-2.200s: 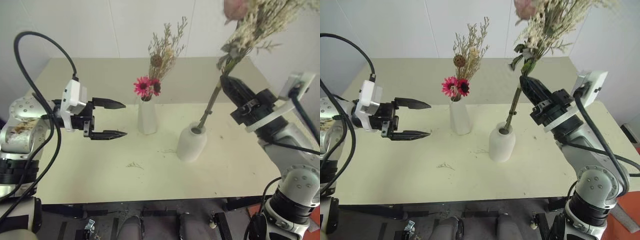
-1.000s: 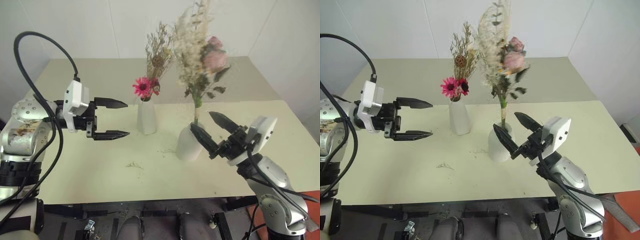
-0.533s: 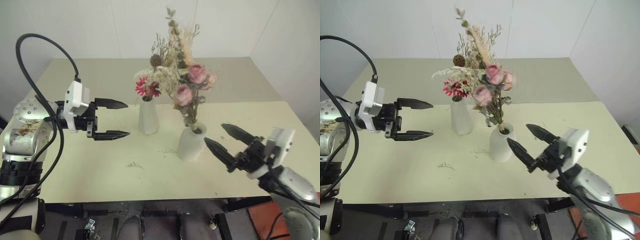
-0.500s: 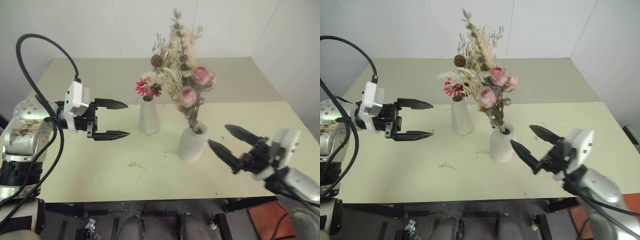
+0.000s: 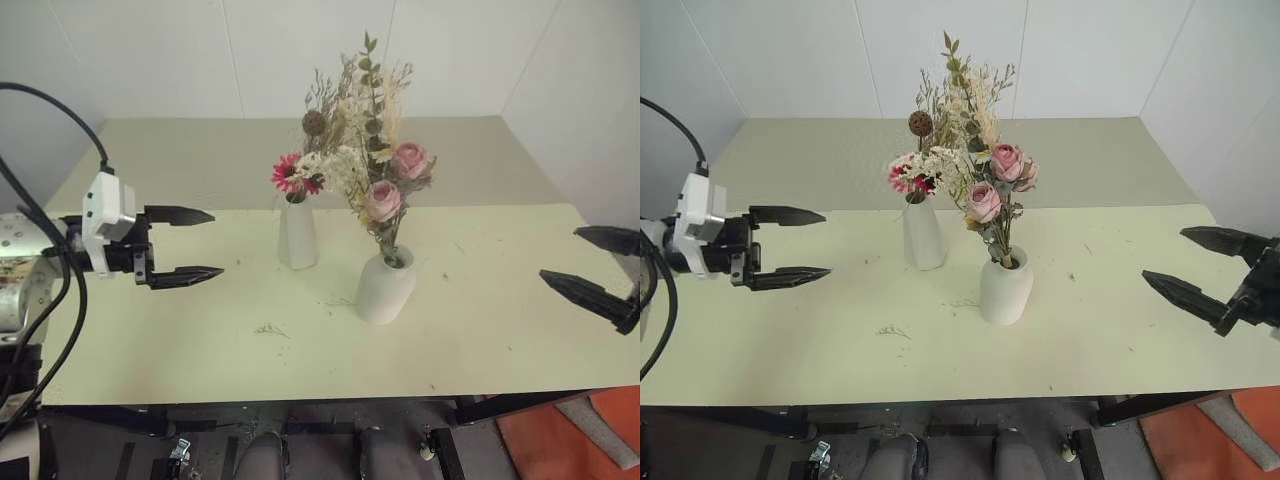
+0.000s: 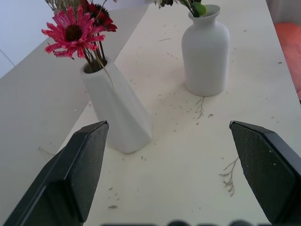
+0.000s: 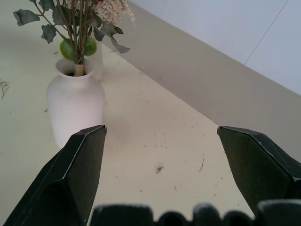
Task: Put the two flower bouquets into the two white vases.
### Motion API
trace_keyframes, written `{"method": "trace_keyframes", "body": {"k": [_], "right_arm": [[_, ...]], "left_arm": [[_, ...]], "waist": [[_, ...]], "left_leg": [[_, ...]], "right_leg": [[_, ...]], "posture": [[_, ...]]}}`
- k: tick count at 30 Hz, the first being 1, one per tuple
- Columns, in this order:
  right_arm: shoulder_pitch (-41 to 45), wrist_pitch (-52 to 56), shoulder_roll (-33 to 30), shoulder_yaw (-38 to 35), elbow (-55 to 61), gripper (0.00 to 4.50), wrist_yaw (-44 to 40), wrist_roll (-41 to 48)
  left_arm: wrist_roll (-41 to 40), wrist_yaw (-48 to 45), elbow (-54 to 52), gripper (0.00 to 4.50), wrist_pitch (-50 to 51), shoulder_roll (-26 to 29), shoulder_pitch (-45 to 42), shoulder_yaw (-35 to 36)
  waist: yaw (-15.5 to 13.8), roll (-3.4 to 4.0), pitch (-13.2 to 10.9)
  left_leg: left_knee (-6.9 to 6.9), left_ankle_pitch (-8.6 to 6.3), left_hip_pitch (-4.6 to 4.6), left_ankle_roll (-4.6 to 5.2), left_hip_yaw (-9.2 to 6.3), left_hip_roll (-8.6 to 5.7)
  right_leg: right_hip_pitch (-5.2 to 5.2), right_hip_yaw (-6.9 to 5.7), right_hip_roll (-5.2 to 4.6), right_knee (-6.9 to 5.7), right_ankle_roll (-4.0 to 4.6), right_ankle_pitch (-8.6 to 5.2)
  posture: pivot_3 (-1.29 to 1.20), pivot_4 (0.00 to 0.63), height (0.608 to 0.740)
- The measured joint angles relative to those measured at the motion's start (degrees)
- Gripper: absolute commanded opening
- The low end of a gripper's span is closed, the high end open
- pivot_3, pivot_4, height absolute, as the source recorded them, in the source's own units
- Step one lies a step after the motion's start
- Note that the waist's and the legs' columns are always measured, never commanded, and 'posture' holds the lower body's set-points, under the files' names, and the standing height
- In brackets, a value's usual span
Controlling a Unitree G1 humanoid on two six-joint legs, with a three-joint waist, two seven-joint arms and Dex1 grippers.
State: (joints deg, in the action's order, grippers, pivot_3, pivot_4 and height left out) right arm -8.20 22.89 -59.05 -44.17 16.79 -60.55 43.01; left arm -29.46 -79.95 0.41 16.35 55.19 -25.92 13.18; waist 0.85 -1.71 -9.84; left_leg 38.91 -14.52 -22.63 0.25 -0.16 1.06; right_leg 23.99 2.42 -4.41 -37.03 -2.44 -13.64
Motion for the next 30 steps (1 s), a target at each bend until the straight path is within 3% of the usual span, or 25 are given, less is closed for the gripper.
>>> {"method": "trace_keyframes", "body": {"k": [10, 30], "right_arm": [[0.14, 0.49, -0.97, -0.02, -1.31, 4.45, -4.13, -1.35], [-2.55, 1.44, 1.09, -2.64, 1.82, 4.45, -4.28, -2.39]], "left_arm": [[-0.21, 1.81, -2.31, 4.5, 0.31, 0.02, 1.97, 0.69], [-0.03, 1.49, -0.96, 4.5, 0.06, 0.02, -0.8, -0.7]], "waist": [[-0.04, 0.0, 0.0], [-0.02, 0.0, 0.0]], "left_leg": [[0.0, 0.0, -0.01, 0.0, 0.0, 0.0], [0.0, 0.0, 0.0, 0.0, 0.01, 0.0]], "right_leg": [[0.01, 0.0, 0.0, 0.0, 0.0, 0.0], [0.0, 0.0, 0.0, -0.01, 0.0, 0.0]], "posture": [[0.0, 0.15, 0.74], [0.0, 0.15, 0.74]]}}
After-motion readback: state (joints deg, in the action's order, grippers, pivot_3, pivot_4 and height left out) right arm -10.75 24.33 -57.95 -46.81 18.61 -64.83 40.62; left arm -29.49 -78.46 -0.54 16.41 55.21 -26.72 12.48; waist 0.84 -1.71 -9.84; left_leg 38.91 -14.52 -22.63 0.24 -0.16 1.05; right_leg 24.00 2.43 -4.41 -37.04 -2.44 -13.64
